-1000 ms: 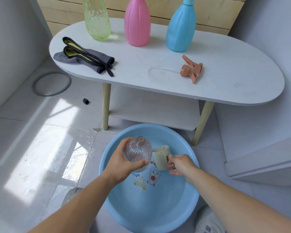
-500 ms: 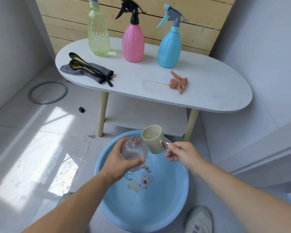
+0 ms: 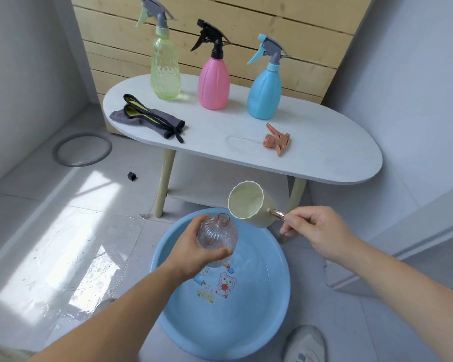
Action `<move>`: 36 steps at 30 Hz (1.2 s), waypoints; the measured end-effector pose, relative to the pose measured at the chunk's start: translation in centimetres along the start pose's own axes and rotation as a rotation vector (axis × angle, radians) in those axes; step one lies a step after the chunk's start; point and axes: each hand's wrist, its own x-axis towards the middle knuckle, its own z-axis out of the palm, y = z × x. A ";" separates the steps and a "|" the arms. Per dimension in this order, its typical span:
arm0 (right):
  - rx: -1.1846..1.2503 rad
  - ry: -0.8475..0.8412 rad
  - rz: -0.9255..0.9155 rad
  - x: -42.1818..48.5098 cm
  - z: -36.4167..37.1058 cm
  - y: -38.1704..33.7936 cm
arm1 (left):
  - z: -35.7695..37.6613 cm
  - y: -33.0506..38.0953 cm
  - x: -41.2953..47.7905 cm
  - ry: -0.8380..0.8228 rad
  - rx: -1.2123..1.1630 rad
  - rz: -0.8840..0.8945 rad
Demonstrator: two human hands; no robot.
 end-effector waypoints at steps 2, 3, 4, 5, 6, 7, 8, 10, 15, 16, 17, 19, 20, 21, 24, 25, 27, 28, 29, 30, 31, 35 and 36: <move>-0.046 -0.003 -0.030 -0.2 0.1 -0.2 | 0.0 0.2 0.0 -0.007 0.003 0.002; -0.062 -0.001 -0.040 -0.2 0.3 -0.2 | 0.1 0.2 0.0 -0.008 0.001 0.004; -0.068 0.004 -0.048 -0.2 0.4 -0.3 | 0.1 0.3 -0.1 -0.010 -0.001 0.007; -0.068 0.011 -0.057 -0.2 0.5 -0.2 | 0.1 0.3 -0.1 -0.012 -0.004 0.010; -0.065 0.017 -0.066 -0.2 0.6 -0.3 | 0.1 0.3 -0.1 -0.009 -0.006 0.010; -0.067 0.023 -0.078 -0.2 0.7 -0.3 | 0.1 0.4 -0.1 -0.008 -0.008 0.010; -0.074 0.026 -0.089 -0.3 0.7 -0.4 | 0.1 0.4 -0.1 -0.007 -0.010 0.010; -0.094 0.029 -0.109 -0.2 0.7 -0.4 | 0.1 0.3 -0.1 -0.010 -0.014 0.011; -0.122 0.044 -0.130 0.0 0.7 -0.5 | 0.0 0.1 0.2 -0.002 -0.001 0.001; -0.123 0.044 -0.133 0.0 0.7 -0.5 | 0.0 0.1 0.2 -0.004 -0.002 0.000; -0.122 0.044 -0.136 0.0 0.7 -0.5 | 0.1 0.1 0.2 -0.006 -0.005 0.001; -0.126 0.045 -0.146 -0.1 0.6 -0.5 | 0.1 0.2 0.2 -0.003 -0.012 0.003; -0.127 0.047 -0.147 -0.1 0.6 -0.6 | 0.1 0.2 0.2 -0.001 -0.013 0.003; -0.127 0.050 -0.146 -0.1 0.5 -0.6 | 0.2 0.2 0.2 -0.001 -0.012 0.003; -0.133 0.057 -0.152 -0.3 0.5 -0.9 | 0.2 0.0 0.3 0.006 -0.003 0.001; -0.136 0.060 -0.158 -0.3 0.5 -1.0 | 0.2 0.0 0.3 0.009 -0.001 0.001; -0.145 0.066 -0.176 -0.2 0.4 -1.1 | 0.2 0.0 0.3 0.010 0.003 0.001; -0.148 0.069 -0.184 -0.2 0.4 -1.2 | 0.2 0.1 0.3 0.010 0.005 0.000; -0.150 0.071 -0.188 -0.1 0.4 -1.2 | 0.2 0.1 0.3 0.011 0.005 0.000; -0.153 0.072 -0.192 -0.1 0.3 -1.2 | 0.2 0.1 0.3 0.014 0.004 0.000; -0.157 0.073 -0.197 0.0 0.3 -1.2 | 0.2 0.1 0.3 0.016 0.003 0.001; -0.178 0.063 -0.238 0.0 0.2 -1.2 | 0.3 0.1 0.2 0.018 0.003 -0.002; -0.183 0.061 -0.252 0.1 0.1 -1.2 | 0.3 0.0 0.2 0.016 0.004 -0.004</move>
